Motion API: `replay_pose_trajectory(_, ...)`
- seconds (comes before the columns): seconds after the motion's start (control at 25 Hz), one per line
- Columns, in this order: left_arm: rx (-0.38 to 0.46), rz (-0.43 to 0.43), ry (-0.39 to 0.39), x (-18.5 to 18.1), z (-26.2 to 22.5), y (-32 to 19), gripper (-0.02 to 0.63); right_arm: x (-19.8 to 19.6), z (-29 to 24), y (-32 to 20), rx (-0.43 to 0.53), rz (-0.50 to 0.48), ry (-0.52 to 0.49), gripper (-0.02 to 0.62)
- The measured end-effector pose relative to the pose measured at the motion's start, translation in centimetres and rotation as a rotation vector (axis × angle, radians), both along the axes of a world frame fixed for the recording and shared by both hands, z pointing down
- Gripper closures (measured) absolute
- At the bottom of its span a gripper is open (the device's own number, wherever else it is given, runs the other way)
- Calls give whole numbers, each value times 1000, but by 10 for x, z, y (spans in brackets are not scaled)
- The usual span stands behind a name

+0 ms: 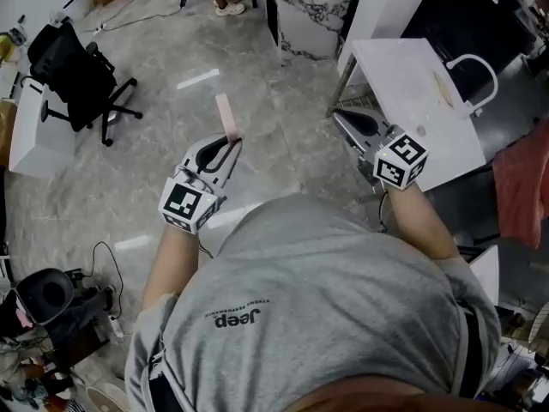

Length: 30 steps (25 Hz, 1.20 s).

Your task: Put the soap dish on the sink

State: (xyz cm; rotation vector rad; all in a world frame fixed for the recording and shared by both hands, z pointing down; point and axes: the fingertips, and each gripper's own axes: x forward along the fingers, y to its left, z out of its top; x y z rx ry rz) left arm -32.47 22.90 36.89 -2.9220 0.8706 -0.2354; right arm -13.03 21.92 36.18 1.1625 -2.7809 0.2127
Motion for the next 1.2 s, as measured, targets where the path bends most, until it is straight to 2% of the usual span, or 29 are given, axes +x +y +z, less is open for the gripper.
replay_pose_trajectory(0.2, -15, 14, 0, -22, 4, -63, 548, -19, 6, -63, -29, 14, -1, 543)
replay_pose_trajectory(0.52, -55, -26, -11, -11, 30, -142, 548, 0, 30, -153, -72, -15, -7, 543)
replay_pose_trajectory(0.68, -57, -76, -28, 14, 42, -197, 548, 26, 38, -219, -58, -63, -11, 543)
replay_pose_trajectory(0.88, -61, -199, -29, 55, 38, -273, 548, 59, 38, -311, -57, -185, -21, 543)
replay_pose_trajectory(1.04, -73, -263, -42, 81, 28, -322, 548, 72, 34, -369, -63, -282, -15, 543)
replay_pose_trajectory(1.2, -75, -287, -61, 88, 21, -359, 548, 77, 32, -413, -68, -302, -34, 543)
